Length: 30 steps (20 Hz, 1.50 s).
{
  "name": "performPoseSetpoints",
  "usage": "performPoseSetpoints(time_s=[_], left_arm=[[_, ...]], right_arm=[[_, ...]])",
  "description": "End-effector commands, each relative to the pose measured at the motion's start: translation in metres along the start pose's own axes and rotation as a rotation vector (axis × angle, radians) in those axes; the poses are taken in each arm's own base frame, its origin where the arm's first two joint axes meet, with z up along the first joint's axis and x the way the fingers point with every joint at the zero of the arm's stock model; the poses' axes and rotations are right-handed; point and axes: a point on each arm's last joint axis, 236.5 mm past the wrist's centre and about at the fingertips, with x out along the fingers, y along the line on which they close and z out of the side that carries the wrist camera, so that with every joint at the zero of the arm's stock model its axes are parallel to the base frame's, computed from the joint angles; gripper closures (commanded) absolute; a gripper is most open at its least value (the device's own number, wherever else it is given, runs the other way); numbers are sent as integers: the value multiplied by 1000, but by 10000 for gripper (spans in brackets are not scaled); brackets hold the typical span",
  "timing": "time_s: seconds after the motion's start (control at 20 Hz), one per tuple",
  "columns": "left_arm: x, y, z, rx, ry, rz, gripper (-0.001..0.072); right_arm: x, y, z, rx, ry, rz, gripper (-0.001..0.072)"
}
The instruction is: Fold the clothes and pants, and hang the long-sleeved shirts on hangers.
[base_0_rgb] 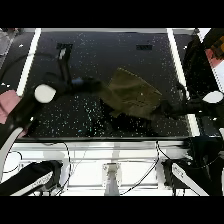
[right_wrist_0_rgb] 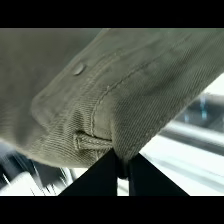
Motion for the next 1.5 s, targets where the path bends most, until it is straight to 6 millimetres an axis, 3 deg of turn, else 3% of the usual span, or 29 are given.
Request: performPoseSetpoints(time_s=[0.0,0.2,0.3,0.35,0.4,0.45,0.5,0.55,0.7,0.85,0.9,0.95,1.0,1.1,1.25,1.45], left_arm=[[49,-1,57,43,-108,2,683],[135,23,73,-11,-242,48,682],[157,53,92,-58,-461,135,664],[159,64,100,-54,-560,177,534],[162,71,102,-66,-608,194,425],[168,73,100,-102,-601,182,305],[170,71,99,-112,-593,175,193],[166,69,103,-105,-601,172,163],[134,45,135,28,-618,140,164],[75,16,161,71,-529,85,163],[52,6,165,86,-489,65,163],[31,-5,166,102,-457,47,163],[9,-16,167,157,-431,37,163],[-27,-38,169,290,-416,27,163],[-62,-61,171,368,-422,4,162],[-74,-69,167,379,-409,-12,163]], right_arm=[[-25,-7,61,152,-212,81,680],[-31,-26,151,404,-487,221,678],[-46,-44,206,593,-714,289,670],[-54,-58,226,641,-830,276,531],[-58,-69,238,653,-914,236,250],[-60,-75,244,651,-964,208,114],[-62,-78,246,606,-988,163,109],[-64,-81,246,522,-991,99,109],[-54,-96,228,380,-842,-16,111],[-19,-116,173,306,-424,-28,107],[-7,-115,154,304,-280,19,70],[3,-114,142,311,-161,60,18],[11,-115,138,295,-86,82,15],[24,-128,145,286,-35,64,15],[38,-142,158,278,-5,6,13],[58,-145,172,265,10,-53,13]])
